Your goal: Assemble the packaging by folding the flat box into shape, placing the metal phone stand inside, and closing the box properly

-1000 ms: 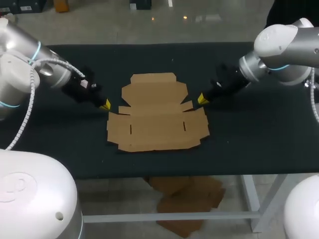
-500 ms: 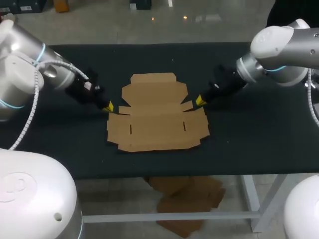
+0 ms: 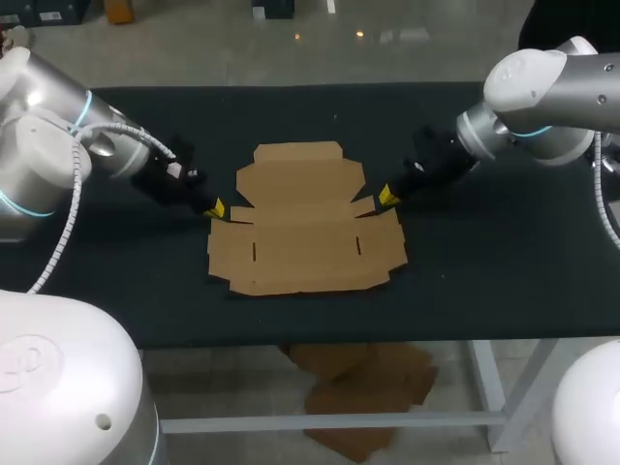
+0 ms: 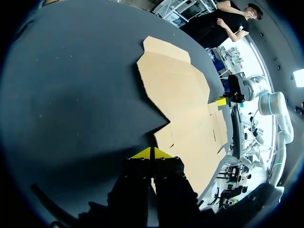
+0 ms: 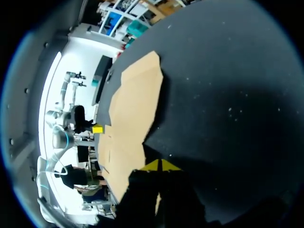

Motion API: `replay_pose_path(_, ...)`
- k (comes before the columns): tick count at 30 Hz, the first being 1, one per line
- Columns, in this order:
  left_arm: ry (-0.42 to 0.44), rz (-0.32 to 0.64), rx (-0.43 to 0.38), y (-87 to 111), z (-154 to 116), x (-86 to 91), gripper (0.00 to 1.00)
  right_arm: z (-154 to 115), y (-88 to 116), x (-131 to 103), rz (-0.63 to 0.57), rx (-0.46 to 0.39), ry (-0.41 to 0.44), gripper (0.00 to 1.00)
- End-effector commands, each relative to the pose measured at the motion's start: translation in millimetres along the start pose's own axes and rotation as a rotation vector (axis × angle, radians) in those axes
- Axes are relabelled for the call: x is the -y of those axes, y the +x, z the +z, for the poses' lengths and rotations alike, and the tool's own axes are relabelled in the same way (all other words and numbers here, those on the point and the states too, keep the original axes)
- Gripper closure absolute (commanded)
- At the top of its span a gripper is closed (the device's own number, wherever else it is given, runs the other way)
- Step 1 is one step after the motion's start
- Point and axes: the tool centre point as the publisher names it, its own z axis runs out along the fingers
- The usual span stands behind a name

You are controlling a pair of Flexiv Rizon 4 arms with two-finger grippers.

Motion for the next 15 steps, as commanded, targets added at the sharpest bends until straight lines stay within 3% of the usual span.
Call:
replay_pose_path(1, -0.002, -0.009, 0.011, -2.9, 5.4, 4.4, 1.0, 2.7, -1.6, -4.0, -0.001, -0.007, 0.011, 1.0)
replay_pose_path(15, -0.003, -0.024, 0.013, -11.6, 14.5, 7.9, 1.0, 7.3, 0.6, -6.4, -0.004, -0.01, 0.02, 1.0)
